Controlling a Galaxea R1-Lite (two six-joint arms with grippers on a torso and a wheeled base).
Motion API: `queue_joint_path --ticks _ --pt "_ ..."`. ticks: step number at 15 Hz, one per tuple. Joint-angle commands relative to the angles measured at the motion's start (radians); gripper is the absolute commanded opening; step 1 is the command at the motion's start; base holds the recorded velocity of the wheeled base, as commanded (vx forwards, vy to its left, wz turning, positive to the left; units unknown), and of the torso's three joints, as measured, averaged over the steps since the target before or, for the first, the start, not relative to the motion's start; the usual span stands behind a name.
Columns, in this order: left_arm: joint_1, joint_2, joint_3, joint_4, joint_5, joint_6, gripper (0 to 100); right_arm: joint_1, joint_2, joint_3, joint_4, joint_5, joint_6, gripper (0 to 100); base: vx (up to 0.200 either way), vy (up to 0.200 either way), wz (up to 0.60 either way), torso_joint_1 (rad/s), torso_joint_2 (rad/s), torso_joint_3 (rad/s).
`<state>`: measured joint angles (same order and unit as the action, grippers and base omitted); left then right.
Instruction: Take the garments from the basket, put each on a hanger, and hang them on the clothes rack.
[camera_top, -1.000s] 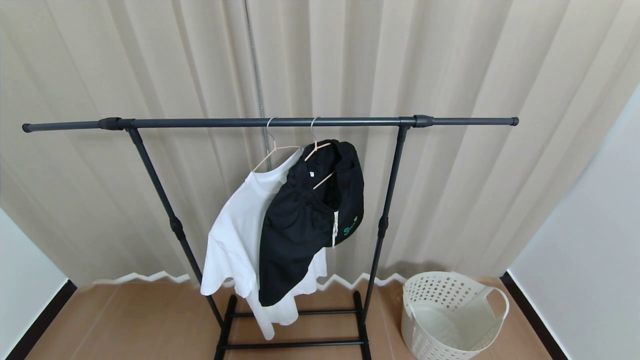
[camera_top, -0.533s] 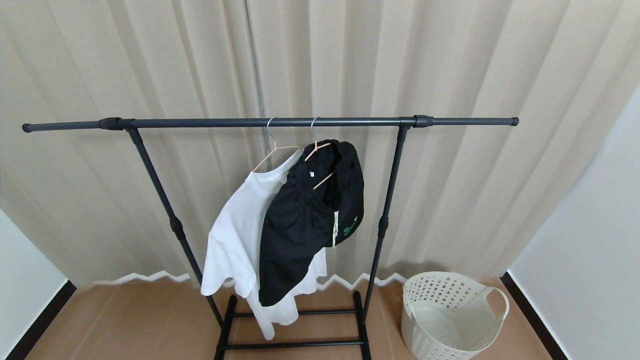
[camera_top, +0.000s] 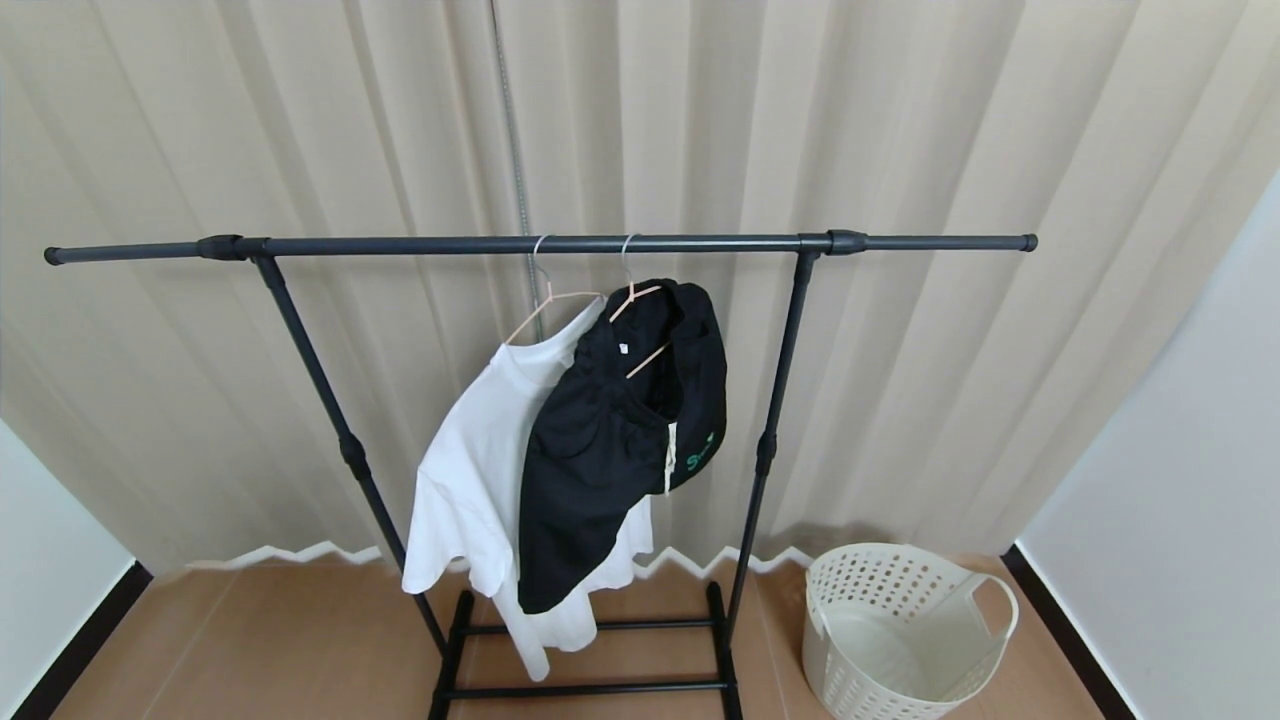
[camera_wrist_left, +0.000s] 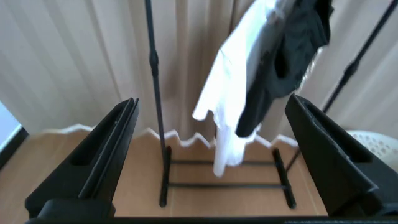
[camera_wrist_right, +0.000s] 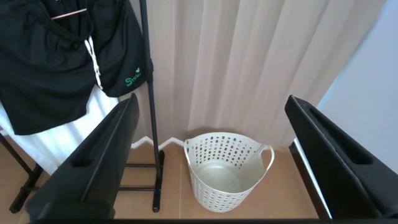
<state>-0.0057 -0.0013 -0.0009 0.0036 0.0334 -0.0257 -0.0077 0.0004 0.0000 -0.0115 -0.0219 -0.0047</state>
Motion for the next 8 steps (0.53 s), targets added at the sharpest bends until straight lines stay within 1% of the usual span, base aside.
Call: queue_joint_path --ticks 1,8 --pt "0.001 0.001 0.001 -0.002 0.000 -0.002 100 0.000 0.000 0.000 -0.001 0.000 0.005 100 0.000 0.000 0.00 0.000 0.00 0.000" --pt "0.000 0.001 0.001 -0.002 0.000 0.000 100 0.000 0.001 0.000 0.001 0.002 0.002 100 0.000 0.000 0.00 0.000 0.00 0.000"
